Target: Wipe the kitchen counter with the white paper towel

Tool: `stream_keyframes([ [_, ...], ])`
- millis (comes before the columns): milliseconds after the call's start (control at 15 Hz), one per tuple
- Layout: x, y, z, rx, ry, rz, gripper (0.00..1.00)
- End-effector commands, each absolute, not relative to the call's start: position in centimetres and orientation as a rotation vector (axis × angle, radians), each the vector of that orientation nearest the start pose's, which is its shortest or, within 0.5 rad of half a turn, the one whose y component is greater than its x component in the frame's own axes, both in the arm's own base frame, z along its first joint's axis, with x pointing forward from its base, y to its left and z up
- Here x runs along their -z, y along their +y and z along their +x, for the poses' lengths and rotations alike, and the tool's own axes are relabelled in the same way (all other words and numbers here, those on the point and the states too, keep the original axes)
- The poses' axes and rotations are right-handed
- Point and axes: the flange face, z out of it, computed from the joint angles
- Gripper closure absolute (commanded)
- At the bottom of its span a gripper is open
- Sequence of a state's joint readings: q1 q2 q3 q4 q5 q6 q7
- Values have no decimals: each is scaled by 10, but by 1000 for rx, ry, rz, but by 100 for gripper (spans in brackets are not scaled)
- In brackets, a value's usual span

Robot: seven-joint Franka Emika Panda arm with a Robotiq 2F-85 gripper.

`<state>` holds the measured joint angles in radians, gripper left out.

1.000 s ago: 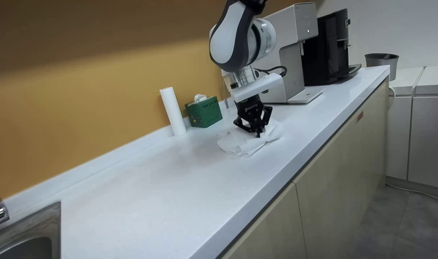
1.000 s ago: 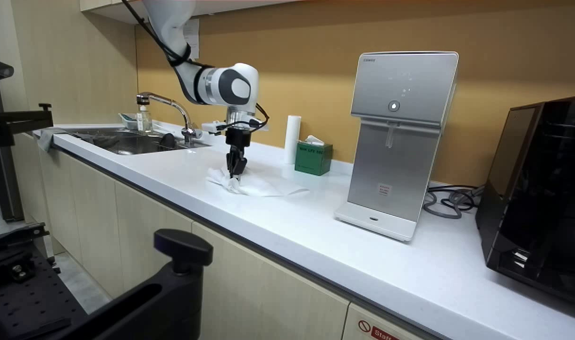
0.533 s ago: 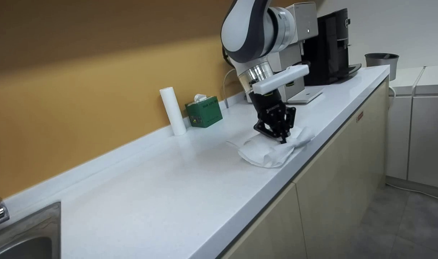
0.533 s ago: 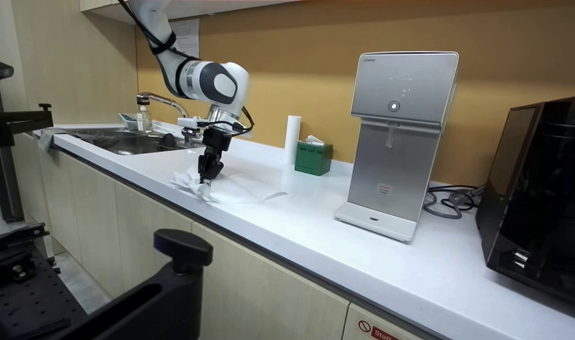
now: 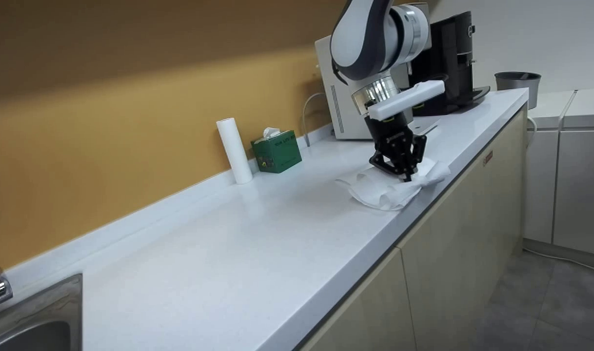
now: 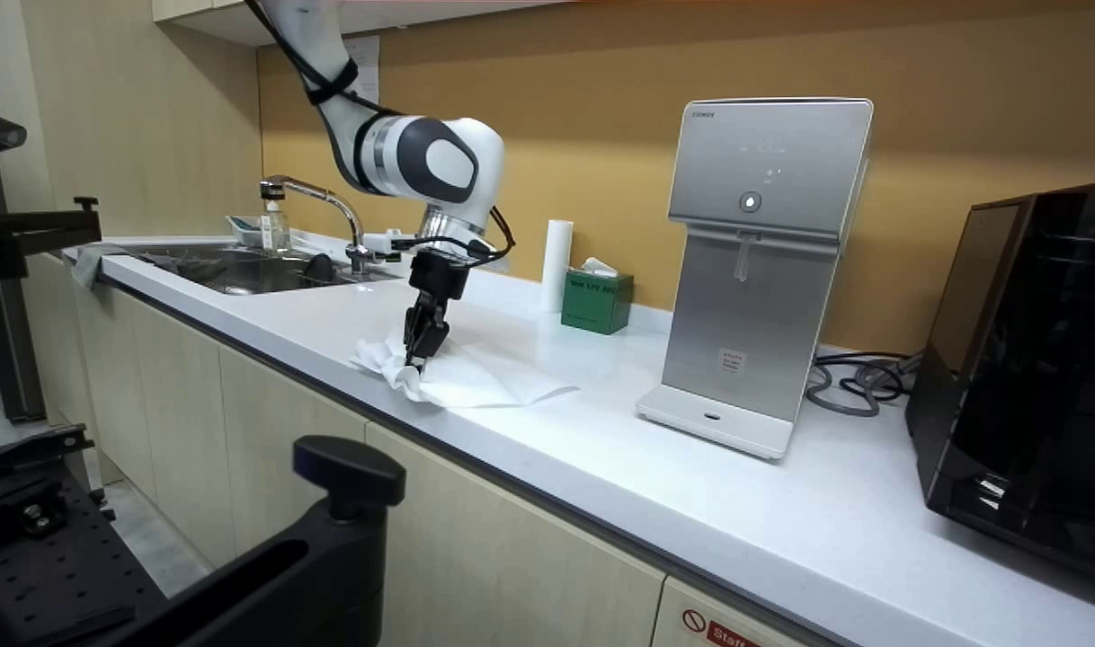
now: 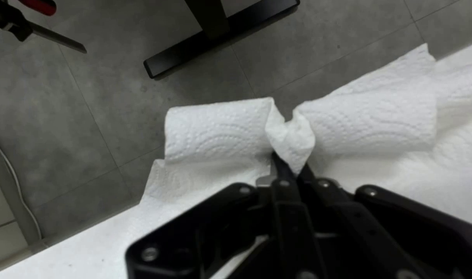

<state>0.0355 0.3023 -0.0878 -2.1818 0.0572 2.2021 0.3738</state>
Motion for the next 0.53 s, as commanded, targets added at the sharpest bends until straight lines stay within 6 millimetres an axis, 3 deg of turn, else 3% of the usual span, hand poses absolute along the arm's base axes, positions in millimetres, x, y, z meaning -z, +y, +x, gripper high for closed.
stream_keyframes([
  [0,-231,-41,540,-327,870,-3039,99],
  [200,-233,-47,560,-181,941,-3007,99],
  [467,-230,-39,590,-2,950,-3001,99],
])
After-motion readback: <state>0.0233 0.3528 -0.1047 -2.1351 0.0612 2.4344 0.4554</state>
